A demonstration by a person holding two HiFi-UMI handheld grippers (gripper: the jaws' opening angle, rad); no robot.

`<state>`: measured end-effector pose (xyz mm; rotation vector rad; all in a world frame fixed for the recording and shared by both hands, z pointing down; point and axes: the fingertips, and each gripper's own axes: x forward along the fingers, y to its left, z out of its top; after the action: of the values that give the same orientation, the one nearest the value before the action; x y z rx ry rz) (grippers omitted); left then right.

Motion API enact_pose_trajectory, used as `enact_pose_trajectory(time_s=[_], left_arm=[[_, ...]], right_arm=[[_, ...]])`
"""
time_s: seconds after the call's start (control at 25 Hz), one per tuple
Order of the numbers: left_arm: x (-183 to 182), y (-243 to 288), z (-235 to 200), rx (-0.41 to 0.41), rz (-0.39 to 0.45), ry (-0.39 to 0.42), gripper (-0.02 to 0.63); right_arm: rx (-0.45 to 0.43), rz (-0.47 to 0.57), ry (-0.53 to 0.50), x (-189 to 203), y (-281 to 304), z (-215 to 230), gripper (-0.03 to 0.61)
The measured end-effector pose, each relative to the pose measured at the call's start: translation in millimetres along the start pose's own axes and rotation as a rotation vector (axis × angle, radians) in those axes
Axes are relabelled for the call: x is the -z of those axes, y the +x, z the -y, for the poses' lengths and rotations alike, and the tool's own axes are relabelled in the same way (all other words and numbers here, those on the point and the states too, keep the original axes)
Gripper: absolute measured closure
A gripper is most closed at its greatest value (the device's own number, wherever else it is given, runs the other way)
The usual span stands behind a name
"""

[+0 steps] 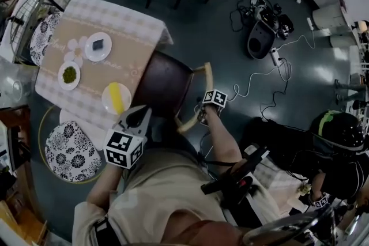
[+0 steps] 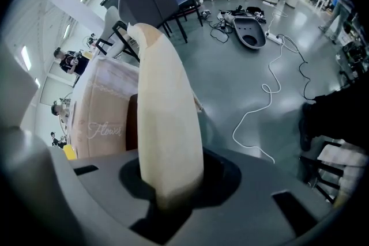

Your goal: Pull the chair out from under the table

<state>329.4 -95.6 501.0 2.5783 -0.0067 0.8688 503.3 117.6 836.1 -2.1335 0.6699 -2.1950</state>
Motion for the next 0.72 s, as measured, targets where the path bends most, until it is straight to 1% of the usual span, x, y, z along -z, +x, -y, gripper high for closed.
enact_pose_trajectory(time_s=[0.24, 0.52, 0.72], left_arm=[[5, -1, 0, -0.013, 0.001, -0.013, 0.607], [-9, 1, 9, -0.008, 0.004, 0.014, 0.607], [-5, 6, 13, -0.003, -0.002, 0.016, 0.607]], right_arm=[[0.001, -0.007, -0.011, 2, 2, -4, 0.476], [-0.012, -0.013, -0.006, 1, -6, -3, 0.476], [-0.017, -0.017, -0.008, 1, -3, -2, 0.476]])
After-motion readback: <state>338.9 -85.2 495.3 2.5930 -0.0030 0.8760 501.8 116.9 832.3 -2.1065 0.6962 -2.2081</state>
